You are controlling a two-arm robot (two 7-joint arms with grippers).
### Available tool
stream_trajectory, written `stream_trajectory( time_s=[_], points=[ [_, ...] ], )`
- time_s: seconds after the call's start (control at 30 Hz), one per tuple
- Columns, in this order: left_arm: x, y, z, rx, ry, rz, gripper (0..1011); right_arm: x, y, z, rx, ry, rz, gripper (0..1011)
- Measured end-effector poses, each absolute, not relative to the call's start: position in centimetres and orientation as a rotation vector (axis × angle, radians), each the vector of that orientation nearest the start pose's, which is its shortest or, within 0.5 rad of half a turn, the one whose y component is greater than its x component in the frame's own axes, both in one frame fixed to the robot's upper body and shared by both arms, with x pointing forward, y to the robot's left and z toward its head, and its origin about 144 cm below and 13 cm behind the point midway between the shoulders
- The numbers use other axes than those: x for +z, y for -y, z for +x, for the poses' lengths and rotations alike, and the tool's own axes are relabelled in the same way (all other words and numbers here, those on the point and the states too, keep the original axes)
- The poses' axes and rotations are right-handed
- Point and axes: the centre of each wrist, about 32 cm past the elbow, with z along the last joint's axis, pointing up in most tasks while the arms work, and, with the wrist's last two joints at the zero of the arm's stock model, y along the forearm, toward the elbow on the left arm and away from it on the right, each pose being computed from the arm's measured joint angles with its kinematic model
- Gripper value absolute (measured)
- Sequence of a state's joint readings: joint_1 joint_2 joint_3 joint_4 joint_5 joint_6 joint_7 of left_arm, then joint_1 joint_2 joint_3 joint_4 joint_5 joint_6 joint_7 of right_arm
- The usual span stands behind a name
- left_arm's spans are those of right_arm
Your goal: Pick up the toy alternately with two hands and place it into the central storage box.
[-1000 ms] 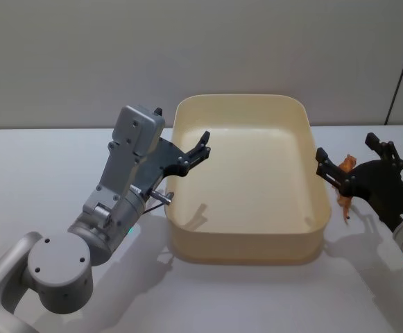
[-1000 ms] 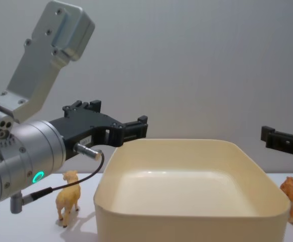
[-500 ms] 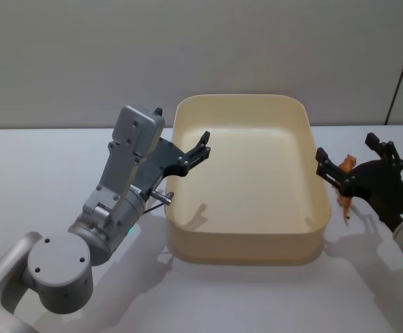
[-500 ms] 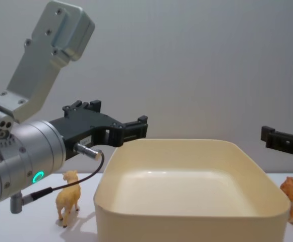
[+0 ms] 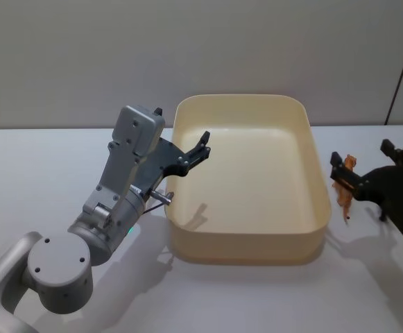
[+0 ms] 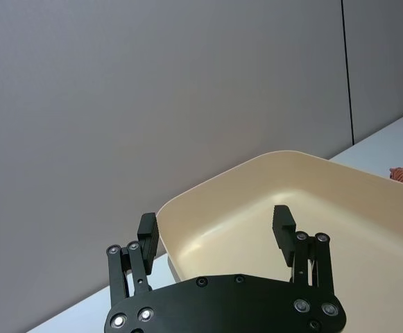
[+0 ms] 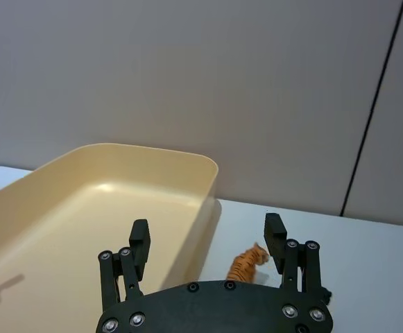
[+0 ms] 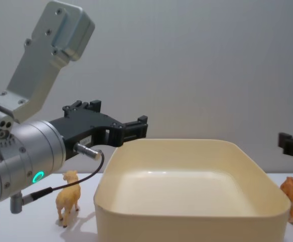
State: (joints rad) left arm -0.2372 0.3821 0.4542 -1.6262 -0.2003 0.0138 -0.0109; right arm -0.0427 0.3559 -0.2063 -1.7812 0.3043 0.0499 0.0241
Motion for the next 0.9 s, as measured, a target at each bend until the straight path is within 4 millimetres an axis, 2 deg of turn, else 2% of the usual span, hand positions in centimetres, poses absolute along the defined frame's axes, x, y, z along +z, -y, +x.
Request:
stream_trajectory(
  time_s=[0.5,0.9],
  points=[
    [120.4,-19.8,49.2,1.124,0.268,0.061,1001,118.6,27.4,42.3,-1.414,-0.037,-0.063,1001],
    [120.4,-19.8,49.2,1.124,0.268,0.061,1001,117.5,28.0,43.0,-1.426,-0.093,-0.172,1001]
  ],
)
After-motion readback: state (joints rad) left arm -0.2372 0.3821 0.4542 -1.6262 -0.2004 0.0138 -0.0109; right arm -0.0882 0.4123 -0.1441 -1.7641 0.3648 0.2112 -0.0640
